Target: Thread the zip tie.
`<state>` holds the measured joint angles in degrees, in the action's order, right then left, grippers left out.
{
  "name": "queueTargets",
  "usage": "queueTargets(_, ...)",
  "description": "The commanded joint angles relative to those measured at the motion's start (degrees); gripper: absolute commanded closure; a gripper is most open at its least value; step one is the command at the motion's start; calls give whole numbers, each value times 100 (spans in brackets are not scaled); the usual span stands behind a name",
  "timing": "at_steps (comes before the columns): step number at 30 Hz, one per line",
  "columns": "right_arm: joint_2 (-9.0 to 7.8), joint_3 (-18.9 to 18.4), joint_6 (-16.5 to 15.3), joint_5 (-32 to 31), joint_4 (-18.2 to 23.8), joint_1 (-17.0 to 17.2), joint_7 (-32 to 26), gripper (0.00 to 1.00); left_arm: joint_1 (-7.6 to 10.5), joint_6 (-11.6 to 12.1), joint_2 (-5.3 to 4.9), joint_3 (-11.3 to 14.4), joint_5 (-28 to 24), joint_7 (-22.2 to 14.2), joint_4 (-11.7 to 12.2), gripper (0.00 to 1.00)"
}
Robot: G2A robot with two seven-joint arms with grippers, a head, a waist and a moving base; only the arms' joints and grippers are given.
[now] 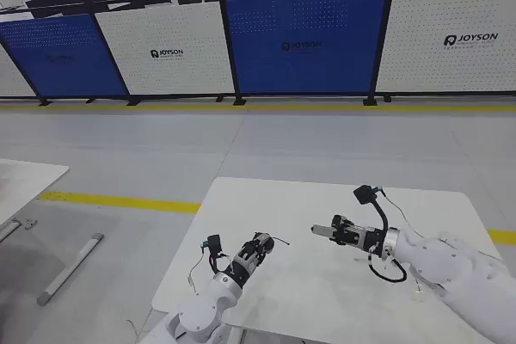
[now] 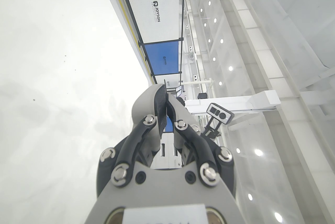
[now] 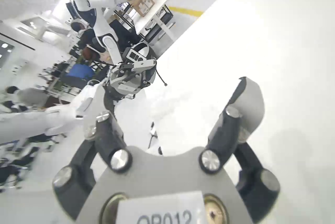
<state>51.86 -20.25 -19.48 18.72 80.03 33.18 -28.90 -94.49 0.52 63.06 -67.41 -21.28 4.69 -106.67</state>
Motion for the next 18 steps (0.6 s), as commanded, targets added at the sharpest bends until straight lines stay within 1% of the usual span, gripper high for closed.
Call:
queueTargets(1,124,-259,0,136,-235,98,-563,0,0,0,0,0,0,0,0,100)
queueTargets(3,291,-461,0,331,-595,200,-1207,0,0,0,0,0,0,0,0,100)
queueTargets(5,480,-691,0,621,-964,284,-1705,0,0,0,0,0,0,0,0,100)
queueTargets(6,532,-762,0,666,-1046,304,-1825,0,0,0,0,0,0,0,0,100)
queueTargets(18,532,-762,0,666,-1046,304,-1825,0,0,0,0,0,0,0,0,100)
